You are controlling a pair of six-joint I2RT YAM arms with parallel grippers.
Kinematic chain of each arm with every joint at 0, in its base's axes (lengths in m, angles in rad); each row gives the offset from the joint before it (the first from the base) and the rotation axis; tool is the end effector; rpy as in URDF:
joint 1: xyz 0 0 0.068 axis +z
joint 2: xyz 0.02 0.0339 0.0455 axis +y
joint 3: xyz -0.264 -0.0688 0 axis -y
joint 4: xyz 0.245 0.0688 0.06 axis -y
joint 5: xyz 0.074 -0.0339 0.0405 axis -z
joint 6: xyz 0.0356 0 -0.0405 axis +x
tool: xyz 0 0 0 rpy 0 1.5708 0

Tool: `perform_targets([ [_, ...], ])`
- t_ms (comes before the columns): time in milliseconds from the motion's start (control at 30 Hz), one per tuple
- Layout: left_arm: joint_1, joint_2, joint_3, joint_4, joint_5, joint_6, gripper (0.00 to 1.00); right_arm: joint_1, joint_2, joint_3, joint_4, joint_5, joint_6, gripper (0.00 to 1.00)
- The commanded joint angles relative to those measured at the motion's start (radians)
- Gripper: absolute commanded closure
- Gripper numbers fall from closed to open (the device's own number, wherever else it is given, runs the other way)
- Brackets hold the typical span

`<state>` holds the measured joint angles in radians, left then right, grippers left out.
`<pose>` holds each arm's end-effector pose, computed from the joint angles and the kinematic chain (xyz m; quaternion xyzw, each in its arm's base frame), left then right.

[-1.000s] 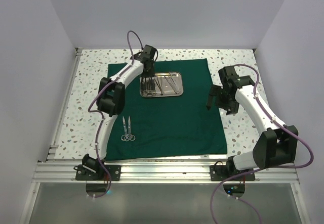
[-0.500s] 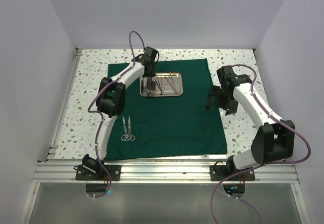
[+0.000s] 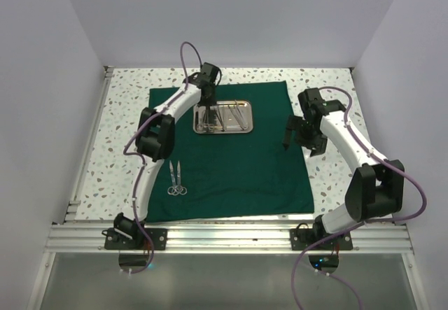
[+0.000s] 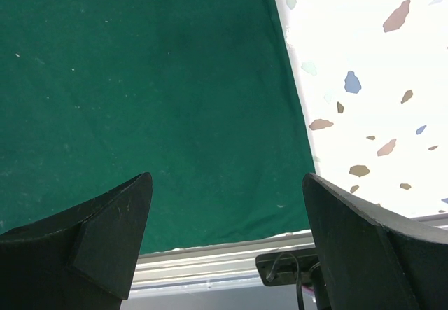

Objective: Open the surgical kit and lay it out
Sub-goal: Pick up the medical item from the container.

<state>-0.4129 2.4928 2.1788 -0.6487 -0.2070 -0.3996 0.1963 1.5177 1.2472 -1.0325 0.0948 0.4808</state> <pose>0.5013 -0.2116 0.1651 -0.0246 0.9492 -0.0271 0.3125 0.2822 0.0527 0.2639 0.1466 0.9790 0.0000 0.1414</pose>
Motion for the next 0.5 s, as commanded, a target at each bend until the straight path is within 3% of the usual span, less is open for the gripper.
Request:
perform_targets([
  [0, 0.008, 0.003, 0.099, -0.081, 0.029, 0.011, 1.00, 0.005, 0.009, 0.044, 0.022, -0.006, -0.016, 0.07],
  [233, 0.011, -0.167, 0.073, -0.106, 0.005, -0.011, 1.00, 0.005, 0.027, 0.049, 0.055, -0.032, -0.022, 0.07],
  [333, 0.011, -0.280, -0.048, -0.095, -0.011, -0.030, 1.00, 0.003, 0.039, 0.049, 0.074, -0.046, -0.024, 0.07],
  [467, -0.001, -0.463, -0.389, -0.034, -0.034, -0.048, 1.00, 0.003, 0.053, 0.052, 0.091, -0.066, -0.030, 0.07],
])
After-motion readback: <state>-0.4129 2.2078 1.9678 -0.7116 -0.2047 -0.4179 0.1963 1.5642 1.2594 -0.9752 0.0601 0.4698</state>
